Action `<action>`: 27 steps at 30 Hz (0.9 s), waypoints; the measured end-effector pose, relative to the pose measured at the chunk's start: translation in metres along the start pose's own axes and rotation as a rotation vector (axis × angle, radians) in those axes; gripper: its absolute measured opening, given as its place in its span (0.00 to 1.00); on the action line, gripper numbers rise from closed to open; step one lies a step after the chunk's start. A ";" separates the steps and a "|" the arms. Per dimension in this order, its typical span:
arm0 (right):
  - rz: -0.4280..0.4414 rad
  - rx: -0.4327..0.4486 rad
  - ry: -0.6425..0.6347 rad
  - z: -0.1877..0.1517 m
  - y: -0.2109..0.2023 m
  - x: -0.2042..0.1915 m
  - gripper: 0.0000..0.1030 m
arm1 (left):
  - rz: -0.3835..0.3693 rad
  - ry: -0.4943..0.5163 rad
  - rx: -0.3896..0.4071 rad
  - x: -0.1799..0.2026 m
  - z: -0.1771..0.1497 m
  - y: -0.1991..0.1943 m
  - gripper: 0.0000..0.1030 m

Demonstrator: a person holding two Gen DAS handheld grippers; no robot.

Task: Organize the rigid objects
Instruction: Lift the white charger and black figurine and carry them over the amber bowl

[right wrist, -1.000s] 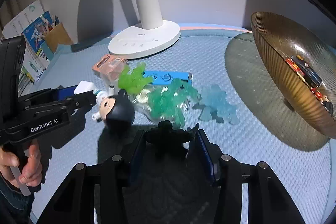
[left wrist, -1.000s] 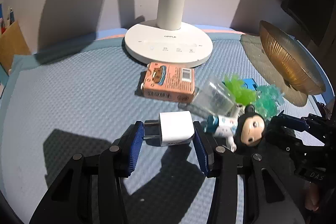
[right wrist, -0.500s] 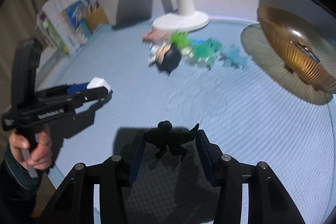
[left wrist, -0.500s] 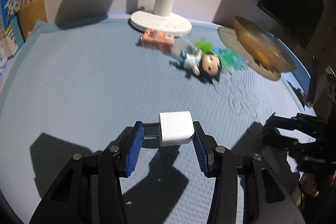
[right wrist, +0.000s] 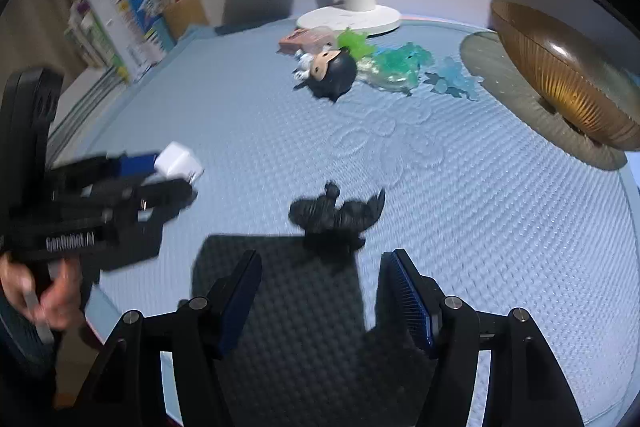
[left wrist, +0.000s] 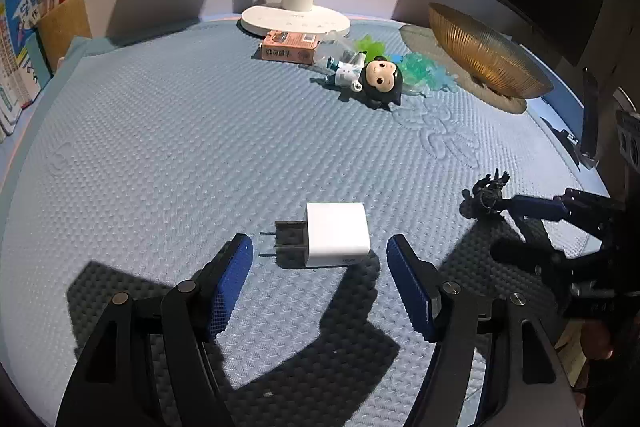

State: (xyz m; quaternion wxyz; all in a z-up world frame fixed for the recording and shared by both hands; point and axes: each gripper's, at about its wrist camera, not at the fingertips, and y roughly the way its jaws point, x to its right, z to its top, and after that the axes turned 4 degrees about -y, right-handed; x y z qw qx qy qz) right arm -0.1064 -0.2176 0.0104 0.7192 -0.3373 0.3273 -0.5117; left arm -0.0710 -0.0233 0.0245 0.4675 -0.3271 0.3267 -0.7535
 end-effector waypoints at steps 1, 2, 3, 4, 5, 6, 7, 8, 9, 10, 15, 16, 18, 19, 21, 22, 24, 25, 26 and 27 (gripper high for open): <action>-0.001 0.001 0.013 0.003 0.001 0.000 0.62 | 0.007 0.001 0.001 0.001 0.000 0.000 0.66; -0.011 0.001 0.035 0.006 0.004 0.001 0.62 | 0.013 0.003 0.002 0.002 0.001 0.001 0.66; -0.020 0.003 0.044 0.009 0.006 0.000 0.62 | 0.022 0.005 0.003 0.003 0.002 0.002 0.66; -0.029 0.007 0.053 0.011 0.008 0.000 0.62 | 0.029 0.004 0.004 0.004 0.003 0.003 0.66; -0.035 0.011 0.065 0.013 0.010 0.000 0.62 | 0.036 0.001 0.005 0.006 0.003 0.005 0.66; -0.036 0.016 0.079 0.015 0.011 -0.001 0.63 | 0.042 0.002 0.006 0.006 0.004 0.006 0.65; -0.038 0.021 0.086 0.016 0.011 -0.001 0.63 | 0.052 0.008 0.008 0.008 0.005 0.007 0.65; -0.043 0.026 0.093 0.016 0.011 -0.001 0.63 | 0.059 0.016 0.010 0.010 0.005 0.008 0.61; -0.045 0.031 0.093 0.015 0.011 -0.002 0.63 | 0.067 0.023 0.011 0.012 0.005 0.009 0.57; -0.047 0.036 0.088 0.014 0.011 -0.004 0.63 | 0.077 0.031 0.016 0.014 0.005 0.009 0.54; -0.073 0.051 0.102 0.013 0.011 -0.002 0.50 | 0.081 0.020 0.033 0.013 0.005 0.009 0.41; -0.096 0.051 0.096 0.012 0.010 -0.003 0.47 | 0.080 0.017 0.034 0.013 0.006 0.009 0.41; -0.122 0.054 0.069 0.011 0.009 -0.007 0.47 | 0.076 0.019 0.038 0.014 0.006 0.009 0.41; -0.127 0.056 0.061 0.011 0.008 -0.008 0.47 | 0.075 0.024 0.041 0.017 0.006 0.008 0.41; -0.115 0.058 0.060 0.010 0.006 -0.007 0.46 | 0.072 0.034 0.049 0.022 0.008 0.007 0.41; -0.107 0.058 0.064 0.010 0.005 -0.005 0.46 | 0.069 0.038 0.051 0.025 0.010 0.006 0.41; -0.101 0.070 0.079 0.011 -0.002 0.002 0.46 | 0.061 0.046 0.059 0.030 0.015 0.006 0.41; -0.103 0.079 0.086 0.011 -0.005 0.006 0.46 | 0.056 0.053 0.064 0.034 0.018 0.006 0.41; -0.108 0.089 0.095 0.013 -0.010 0.011 0.46 | 0.053 0.060 0.068 0.037 0.021 0.006 0.41; -0.122 0.105 0.107 0.014 -0.018 0.019 0.46 | 0.046 0.073 0.074 0.043 0.027 0.005 0.41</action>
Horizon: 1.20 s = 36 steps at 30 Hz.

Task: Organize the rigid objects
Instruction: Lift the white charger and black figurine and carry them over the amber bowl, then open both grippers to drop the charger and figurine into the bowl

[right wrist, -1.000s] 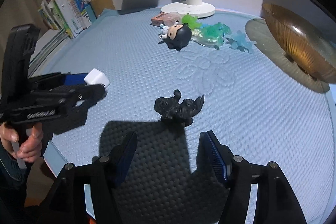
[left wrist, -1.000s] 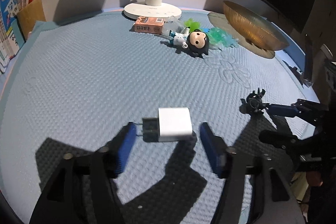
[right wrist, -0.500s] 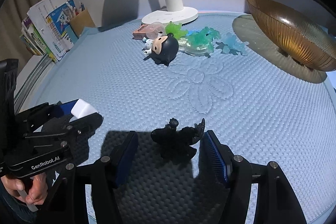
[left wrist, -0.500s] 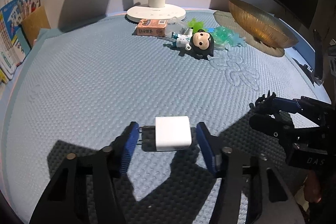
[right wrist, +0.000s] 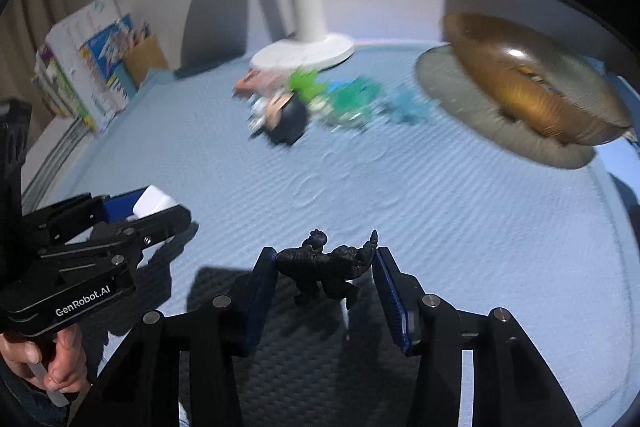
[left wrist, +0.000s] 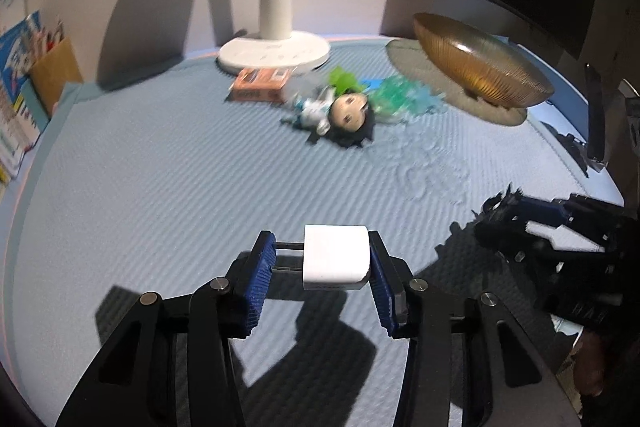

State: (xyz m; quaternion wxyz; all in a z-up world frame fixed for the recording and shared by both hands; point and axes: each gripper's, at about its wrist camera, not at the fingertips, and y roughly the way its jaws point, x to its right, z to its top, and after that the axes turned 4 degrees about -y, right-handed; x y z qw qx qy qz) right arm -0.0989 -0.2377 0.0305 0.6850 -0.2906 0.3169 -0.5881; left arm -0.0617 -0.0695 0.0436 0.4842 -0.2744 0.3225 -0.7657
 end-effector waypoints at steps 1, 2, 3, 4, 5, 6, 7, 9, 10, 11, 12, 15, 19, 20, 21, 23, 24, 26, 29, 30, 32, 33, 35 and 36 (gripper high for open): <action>-0.013 0.014 0.008 0.003 -0.006 0.007 0.46 | -0.006 0.009 0.006 0.004 0.005 0.000 0.41; -0.032 0.030 0.019 0.007 -0.013 0.016 0.46 | -0.013 0.021 0.014 0.009 0.013 -0.001 0.41; -0.057 0.048 0.037 0.013 -0.023 0.030 0.46 | -0.022 0.042 0.027 0.016 0.024 -0.001 0.41; -0.083 0.069 0.059 0.020 -0.033 0.045 0.46 | -0.029 0.058 0.038 0.022 0.033 -0.002 0.41; -0.109 0.085 0.080 0.027 -0.041 0.059 0.46 | -0.037 0.076 0.052 0.030 0.044 -0.004 0.41; -0.134 0.096 0.098 0.033 -0.048 0.071 0.46 | -0.046 0.098 0.071 0.038 0.058 -0.005 0.41; -0.163 0.108 0.116 0.040 -0.056 0.085 0.46 | -0.057 0.121 0.095 0.049 0.073 -0.007 0.41; -0.247 0.135 0.171 0.062 -0.075 0.121 0.46 | -0.087 0.157 0.143 0.069 0.102 -0.011 0.41; -0.275 0.141 0.197 0.071 -0.082 0.135 0.47 | -0.104 0.175 0.168 0.080 0.119 -0.012 0.41; -0.305 0.143 0.235 0.084 -0.090 0.157 0.47 | -0.129 0.189 0.182 0.093 0.138 -0.010 0.41; -0.316 0.141 0.251 0.093 -0.094 0.170 0.47 | -0.157 0.192 0.179 0.104 0.154 -0.006 0.41; -0.363 0.106 0.278 0.118 -0.087 0.205 0.47 | -0.222 0.175 0.147 0.130 0.188 0.016 0.41; -0.381 0.015 0.287 0.128 -0.057 0.232 0.47 | -0.222 0.174 0.068 0.158 0.205 0.068 0.41; -0.394 -0.010 0.280 0.127 -0.050 0.234 0.47 | -0.218 0.174 0.049 0.163 0.204 0.080 0.41; -0.406 -0.040 0.269 0.126 -0.039 0.236 0.47 | -0.215 0.172 0.025 0.166 0.202 0.091 0.41; -0.432 -0.078 0.255 0.120 -0.028 0.236 0.46 | -0.215 0.170 -0.005 0.173 0.200 0.105 0.41; -0.444 -0.089 0.250 0.119 -0.024 0.236 0.46 | -0.211 0.175 -0.014 0.176 0.197 0.111 0.41; -0.461 -0.104 0.245 0.117 -0.019 0.239 0.46 | -0.205 0.182 -0.021 0.181 0.193 0.117 0.41; -0.480 -0.120 0.241 0.115 -0.014 0.243 0.46 | -0.207 0.179 -0.027 0.182 0.192 0.121 0.41; -0.491 -0.127 0.236 0.115 -0.013 0.243 0.46 | -0.209 0.176 -0.026 0.183 0.192 0.121 0.41; -0.493 -0.122 0.236 0.115 -0.013 0.241 0.52 | -0.205 0.172 -0.014 0.183 0.194 0.120 0.55; -0.493 -0.111 0.238 0.115 -0.016 0.241 0.62 | -0.192 0.167 0.000 0.182 0.195 0.115 0.74; -0.509 -0.067 0.239 0.119 -0.027 0.238 0.65 | -0.197 0.154 0.039 0.176 0.197 0.101 0.79; -0.514 -0.037 0.238 0.120 -0.037 0.235 0.65 | -0.200 0.150 0.056 0.173 0.198 0.092 0.79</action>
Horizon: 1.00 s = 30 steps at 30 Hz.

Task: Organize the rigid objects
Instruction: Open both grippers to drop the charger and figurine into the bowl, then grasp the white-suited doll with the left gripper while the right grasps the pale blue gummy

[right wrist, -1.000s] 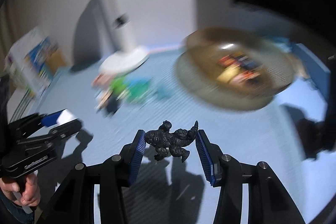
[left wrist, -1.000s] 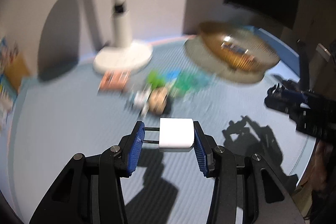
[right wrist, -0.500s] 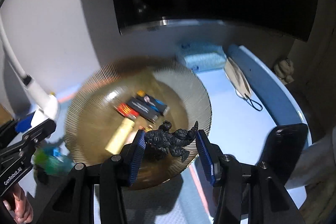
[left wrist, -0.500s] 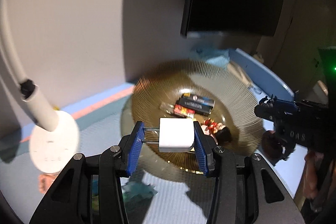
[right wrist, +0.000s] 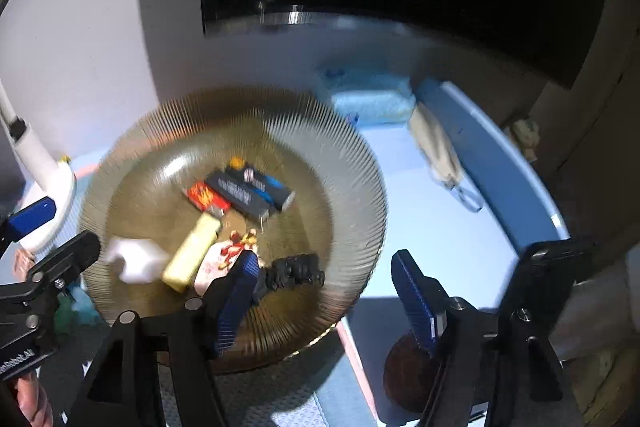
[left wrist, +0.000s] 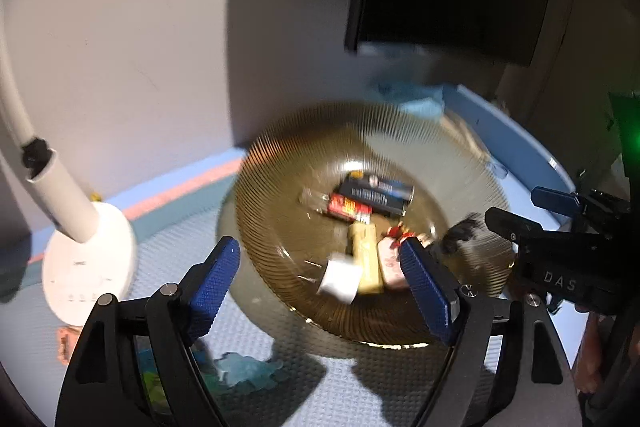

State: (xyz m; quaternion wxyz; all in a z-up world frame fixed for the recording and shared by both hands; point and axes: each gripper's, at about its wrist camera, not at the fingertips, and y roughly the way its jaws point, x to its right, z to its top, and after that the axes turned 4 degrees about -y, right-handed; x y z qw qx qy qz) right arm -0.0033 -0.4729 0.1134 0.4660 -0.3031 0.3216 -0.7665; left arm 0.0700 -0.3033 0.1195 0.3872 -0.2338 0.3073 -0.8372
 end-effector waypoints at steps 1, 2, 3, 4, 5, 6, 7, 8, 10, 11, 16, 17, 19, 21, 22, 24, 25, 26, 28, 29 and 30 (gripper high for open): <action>0.000 0.016 0.004 0.002 -0.007 0.001 0.65 | -0.005 -0.004 0.018 -0.003 0.002 -0.012 0.79; 0.001 0.045 0.017 0.004 -0.022 0.004 0.65 | -0.010 -0.011 0.039 -0.007 0.003 -0.025 0.79; 0.004 0.059 0.024 0.005 -0.029 0.006 0.65 | -0.016 -0.022 0.060 -0.011 0.004 -0.039 0.79; 0.017 0.087 0.038 0.006 -0.044 0.008 0.65 | -0.018 -0.034 0.075 -0.014 0.005 -0.048 0.79; 0.026 0.100 0.041 0.007 -0.050 0.009 0.65 | -0.019 -0.051 0.096 -0.021 0.004 -0.063 0.79; 0.044 0.121 0.043 0.007 -0.063 0.007 0.66 | -0.015 -0.067 0.115 -0.028 0.002 -0.077 0.79; 0.059 0.128 0.037 0.006 -0.071 0.004 0.66 | -0.010 -0.077 0.130 -0.034 0.000 -0.088 0.79; 0.075 0.133 0.027 0.003 -0.079 -0.001 0.66 | -0.002 -0.089 0.148 -0.041 -0.004 -0.102 0.79; 0.095 0.141 0.004 -0.001 -0.090 -0.013 0.66 | 0.011 -0.112 0.178 -0.053 -0.012 -0.126 0.79; 0.110 0.149 -0.019 -0.006 -0.099 -0.024 0.66 | 0.016 -0.125 0.190 -0.059 -0.017 -0.137 0.79; 0.216 0.146 -0.094 -0.035 -0.119 -0.075 0.77 | 0.051 -0.188 0.221 -0.094 -0.056 -0.177 0.83; 0.243 0.142 -0.106 -0.042 -0.120 -0.086 0.77 | 0.067 -0.209 0.217 -0.104 -0.067 -0.181 0.87; 0.296 0.121 -0.134 -0.057 -0.118 -0.109 0.77 | 0.090 -0.248 0.199 -0.123 -0.086 -0.188 0.88; 0.330 0.093 -0.168 -0.074 -0.108 -0.135 0.77 | 0.109 -0.286 0.166 -0.143 -0.108 -0.191 0.88; 0.339 0.082 -0.174 -0.079 -0.101 -0.142 0.77 | 0.110 -0.302 0.145 -0.155 -0.121 -0.190 0.88; 0.377 0.052 -0.187 -0.095 -0.085 -0.161 0.77 | 0.134 -0.330 0.110 -0.173 -0.143 -0.185 0.88; 0.391 0.047 -0.190 -0.102 -0.077 -0.168 0.77 | 0.159 -0.353 0.090 -0.184 -0.155 -0.181 0.88; 0.400 0.044 -0.192 -0.110 -0.068 -0.176 0.77 | 0.178 -0.378 0.072 -0.194 -0.166 -0.175 0.88; 0.411 0.040 -0.191 -0.118 -0.052 -0.184 0.77 | 0.199 -0.417 0.052 -0.210 -0.184 -0.168 0.88; 0.419 0.041 -0.189 -0.124 -0.044 -0.189 0.77 | 0.210 -0.429 0.044 -0.216 -0.191 -0.163 0.88; 0.425 0.039 -0.184 -0.129 -0.036 -0.193 0.77 | 0.226 -0.430 0.038 -0.220 -0.197 -0.157 0.88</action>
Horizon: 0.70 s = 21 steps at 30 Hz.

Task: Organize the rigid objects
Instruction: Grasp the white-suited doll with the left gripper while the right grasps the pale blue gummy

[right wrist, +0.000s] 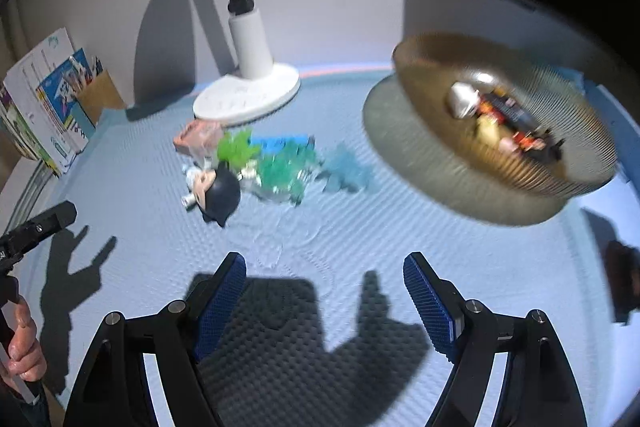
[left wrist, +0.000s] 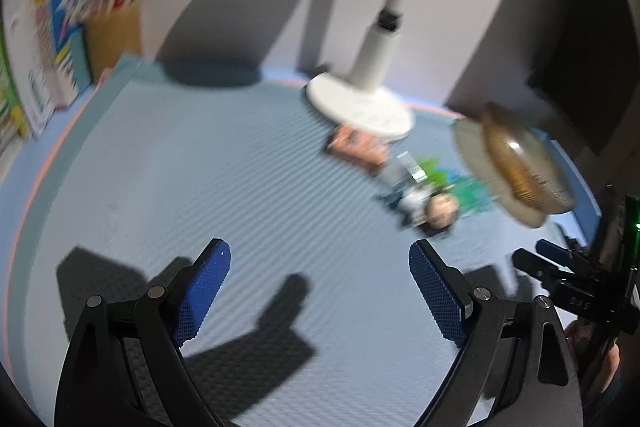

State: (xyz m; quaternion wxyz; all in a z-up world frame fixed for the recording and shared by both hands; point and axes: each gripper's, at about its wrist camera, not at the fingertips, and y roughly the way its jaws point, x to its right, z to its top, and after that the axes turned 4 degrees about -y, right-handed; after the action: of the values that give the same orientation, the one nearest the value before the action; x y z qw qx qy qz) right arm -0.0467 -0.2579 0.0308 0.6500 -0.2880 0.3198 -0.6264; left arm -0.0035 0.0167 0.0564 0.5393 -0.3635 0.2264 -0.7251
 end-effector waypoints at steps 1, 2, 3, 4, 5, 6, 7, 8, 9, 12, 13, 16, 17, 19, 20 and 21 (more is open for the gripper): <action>0.007 -0.001 0.006 -0.004 0.005 0.000 0.77 | 0.029 0.011 -0.003 -0.003 -0.005 0.007 0.88; 0.013 -0.004 0.015 -0.007 0.012 0.000 0.77 | 0.059 0.024 -0.005 -0.006 -0.011 0.014 0.88; 0.014 -0.011 0.024 -0.011 0.016 0.001 0.77 | 0.080 0.036 -0.004 -0.008 -0.017 0.019 0.88; 0.011 -0.019 0.027 -0.011 0.018 0.002 0.77 | 0.094 0.038 -0.020 -0.010 -0.020 0.021 0.88; 0.007 -0.010 0.033 -0.010 0.016 0.004 0.77 | 0.091 0.040 -0.039 -0.009 -0.020 0.023 0.88; 0.009 0.001 0.040 -0.010 0.015 0.006 0.78 | 0.068 0.043 -0.019 -0.008 -0.020 0.021 0.88; 0.012 0.005 0.049 -0.010 0.015 0.008 0.80 | 0.074 0.044 -0.004 -0.007 -0.019 0.019 0.88; 0.012 -0.002 0.060 -0.010 0.017 0.009 0.80 | 0.086 0.044 -0.001 -0.006 -0.019 0.019 0.88; 0.016 -0.015 0.066 -0.010 0.020 0.010 0.80 | 0.085 0.042 -0.008 -0.007 -0.020 0.020 0.88; 0.018 -0.017 0.060 -0.010 0.020 0.010 0.82 | 0.063 0.025 -0.032 -0.011 -0.019 0.024 0.88; 0.021 -0.016 0.056 -0.010 0.020 0.009 0.84 | 0.061 0.018 -0.039 -0.012 -0.019 0.025 0.88; 0.025 -0.019 0.049 -0.010 0.020 0.008 0.85 | 0.048 -0.004 -0.055 -0.016 -0.018 0.027 0.88; 0.027 -0.018 0.051 -0.009 0.021 0.009 0.85 | 0.045 -0.006 -0.053 -0.016 -0.018 0.026 0.88; 0.030 -0.016 0.055 -0.009 0.021 0.010 0.85 | 0.051 -0.003 -0.053 -0.014 -0.019 0.026 0.88; 0.031 -0.015 0.057 -0.009 0.020 0.010 0.85 | 0.059 0.000 -0.054 -0.013 -0.020 0.026 0.88; 0.032 -0.014 0.063 -0.009 0.020 0.011 0.85 | 0.075 0.007 -0.055 -0.011 -0.020 0.026 0.88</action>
State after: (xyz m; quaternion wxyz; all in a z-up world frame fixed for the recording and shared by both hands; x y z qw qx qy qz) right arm -0.0415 -0.2677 0.0090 0.6475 -0.2677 0.3488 -0.6224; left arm -0.0012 0.0175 0.0215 0.5550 -0.3670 0.2614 -0.6993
